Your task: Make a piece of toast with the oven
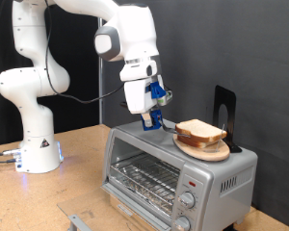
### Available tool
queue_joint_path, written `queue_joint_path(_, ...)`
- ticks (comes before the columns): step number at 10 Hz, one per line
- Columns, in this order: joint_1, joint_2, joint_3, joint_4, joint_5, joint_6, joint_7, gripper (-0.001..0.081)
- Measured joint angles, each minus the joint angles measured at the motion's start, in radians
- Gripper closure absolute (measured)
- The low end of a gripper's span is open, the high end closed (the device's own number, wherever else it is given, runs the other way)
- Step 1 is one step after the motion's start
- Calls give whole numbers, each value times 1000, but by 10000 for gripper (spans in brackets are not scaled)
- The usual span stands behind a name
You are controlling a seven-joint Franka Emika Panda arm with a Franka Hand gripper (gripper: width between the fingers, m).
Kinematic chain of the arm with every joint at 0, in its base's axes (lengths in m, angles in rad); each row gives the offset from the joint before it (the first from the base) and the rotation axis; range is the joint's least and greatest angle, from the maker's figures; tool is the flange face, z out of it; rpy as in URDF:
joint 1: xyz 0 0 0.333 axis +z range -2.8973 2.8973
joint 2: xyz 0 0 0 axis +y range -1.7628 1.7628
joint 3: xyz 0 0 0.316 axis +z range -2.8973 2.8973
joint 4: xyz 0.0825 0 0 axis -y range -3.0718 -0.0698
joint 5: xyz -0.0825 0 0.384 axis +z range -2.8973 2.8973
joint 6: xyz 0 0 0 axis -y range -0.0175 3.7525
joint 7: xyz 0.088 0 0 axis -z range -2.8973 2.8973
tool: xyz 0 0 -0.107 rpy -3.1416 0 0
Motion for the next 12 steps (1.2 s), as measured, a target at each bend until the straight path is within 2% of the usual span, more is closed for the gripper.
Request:
queue_joint_path(6,6,-5,3,-11,16,1,-57,405)
queue_joint_path(9,9,-23,3,-26,31,-2,-139,405)
queue_joint_path(12,9,-31,5,-35,30,-2,-134,405)
